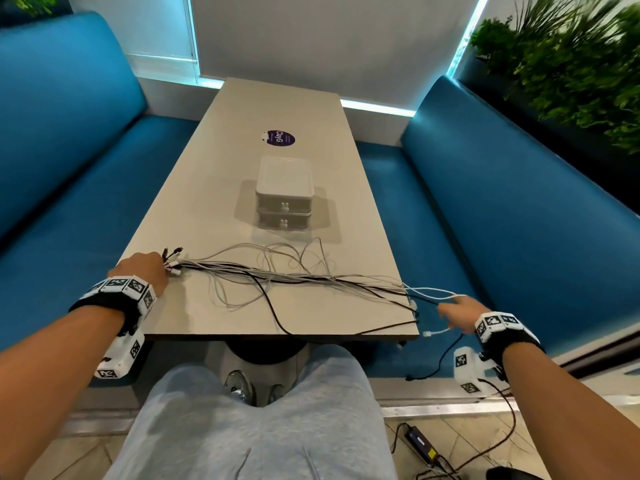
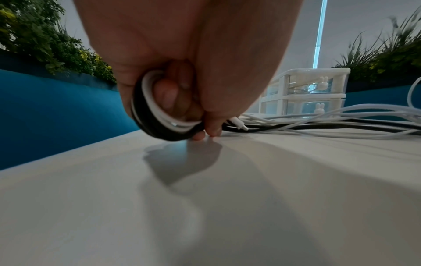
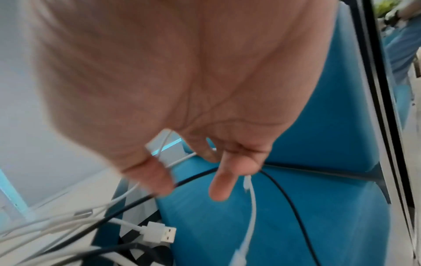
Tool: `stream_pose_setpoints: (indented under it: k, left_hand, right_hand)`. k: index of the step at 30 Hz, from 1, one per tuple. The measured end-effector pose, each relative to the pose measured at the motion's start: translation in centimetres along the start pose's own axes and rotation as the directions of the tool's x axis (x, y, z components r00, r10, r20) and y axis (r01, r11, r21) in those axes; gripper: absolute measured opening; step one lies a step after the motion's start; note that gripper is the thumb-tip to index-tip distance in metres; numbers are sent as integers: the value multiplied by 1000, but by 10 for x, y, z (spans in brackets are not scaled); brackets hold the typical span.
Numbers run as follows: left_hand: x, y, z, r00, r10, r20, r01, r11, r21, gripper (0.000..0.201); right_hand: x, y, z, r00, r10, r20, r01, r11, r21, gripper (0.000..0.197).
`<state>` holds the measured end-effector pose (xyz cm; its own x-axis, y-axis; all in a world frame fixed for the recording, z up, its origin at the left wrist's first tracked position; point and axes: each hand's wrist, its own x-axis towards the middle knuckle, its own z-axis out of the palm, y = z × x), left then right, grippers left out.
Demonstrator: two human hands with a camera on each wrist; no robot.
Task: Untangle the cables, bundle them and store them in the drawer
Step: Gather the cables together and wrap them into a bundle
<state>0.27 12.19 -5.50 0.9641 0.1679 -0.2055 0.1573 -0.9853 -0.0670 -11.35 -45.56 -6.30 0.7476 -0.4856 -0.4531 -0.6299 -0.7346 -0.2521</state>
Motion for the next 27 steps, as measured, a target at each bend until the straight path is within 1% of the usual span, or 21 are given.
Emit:
stream_pose_setpoints:
  k: [1, 2, 4, 5, 7, 8, 10, 11, 12, 13, 14, 15, 16, 17, 19, 20, 21, 24, 27]
  left_hand:
    - [1, 0, 1, 1000, -1, -1, 1, 1000, -1, 14]
    - [1, -1, 2, 1000, 0, -4, 0, 1000, -2, 14]
    - [2, -2, 3, 1000, 2, -11, -2, 1000, -2, 14]
    - [1, -2, 3, 1000, 5, -18, -5, 1000, -5, 14]
    - [2, -2, 2, 1000, 9, -28, -9, 1000, -11, 16]
    - [1, -2, 2, 999, 7, -32, -7, 1000, -14, 17]
    - [1, -2, 2, 1000, 5, -29, -6, 1000, -17, 16]
    - [0, -1, 1, 1000, 5, -27, -6, 1000, -16, 15]
    - [0, -1, 1, 1000, 7, -26, -7, 1000, -12, 14]
    - [-1, 0, 0, 1000, 9, -28, -9, 1000, -8, 13]
    - [-2, 1, -1, 1000, 10, -28, -11, 1000, -5, 12]
    - [-2, 1, -1, 999, 12, -31, -12, 1000, -4, 11]
    - [-2, 1, 0, 999, 10, -31, -10, 1000, -4, 11]
    - [-1, 1, 0, 1000, 8, -30, -8, 1000, -3, 12]
    - [0, 0, 2, 1000, 2, -31, -3, 1000, -13, 15]
    - [2, -1, 3, 1000, 2, -30, -2, 1000, -15, 17]
    - [3, -1, 4, 1000, 0, -27, -1, 1000, -18, 18]
    - [7, -2, 6, 1000, 9, -24, -9, 1000, -23, 22]
    - [8, -3, 7, 1000, 15, -26, -16, 1000, -24, 26]
  right_hand:
    - [5, 2, 0, 997, -5, -71, 6, 1000, 18, 32]
    - [10, 7, 1, 992, -8, -130, 14, 999, 45, 34]
    - [7, 9, 3, 981, -12, -193, 22, 999, 47, 38]
    - [4, 8, 4, 979, -7, -202, 11, 1000, 22, 37]
    - [-2, 5, 7, 982, 21, -188, -35, 997, -71, 24]
    - [-1, 6, 10, 982, 53, -180, -71, 993, -93, 23]
    - [0, 6, 14, 976, 141, -167, -163, 978, -126, 52]
    - [-5, 4, 12, 969, 175, -175, -205, 964, -171, 60]
    - [-9, 4, 11, 963, 179, -204, -223, 950, -218, 59]
    - [-13, 5, 9, 955, 173, -240, -236, 934, -269, 52]
    - [-17, 6, 9, 951, 142, -275, -230, 919, -320, 49]
    - [-20, 8, 8, 951, 117, -285, -225, 896, -382, 55]
    - [-22, 9, 9, 959, 93, -269, -211, 867, -452, 69]
    - [-25, 9, 10, 964, 83, -254, -205, 839, -505, 90]
    - [-28, 6, 13, 977, 90, -192, -183, 818, -545, 130]
    - [-29, 6, 14, 985, 87, -151, -157, 818, -553, 141]
    - [-31, 6, 12, 989, 82, -122, -137, 817, -561, 145]
    - [-35, 8, 6, 997, 51, -63, -77, 834, -546, 143]
    - [-28, 8, 5, 998, 44, -36, -56, 898, -437, 150]
